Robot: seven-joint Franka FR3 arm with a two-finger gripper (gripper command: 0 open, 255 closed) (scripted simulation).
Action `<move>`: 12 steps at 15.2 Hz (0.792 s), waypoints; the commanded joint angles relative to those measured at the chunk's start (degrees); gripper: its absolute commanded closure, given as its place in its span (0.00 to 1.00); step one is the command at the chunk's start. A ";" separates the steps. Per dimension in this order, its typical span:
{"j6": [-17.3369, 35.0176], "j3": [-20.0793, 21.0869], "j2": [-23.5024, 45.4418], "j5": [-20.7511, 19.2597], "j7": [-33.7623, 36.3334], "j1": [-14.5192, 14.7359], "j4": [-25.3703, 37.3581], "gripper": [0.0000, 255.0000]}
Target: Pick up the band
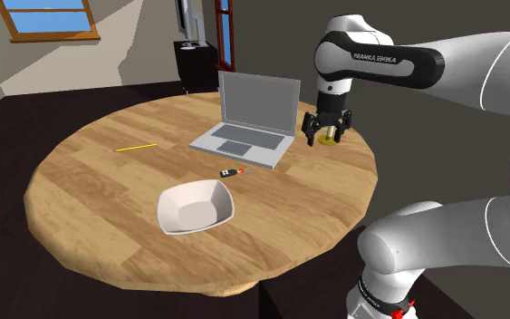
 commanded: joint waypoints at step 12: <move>12.72 13.76 12.96 6.57 23.50 0.79 2.16 0.00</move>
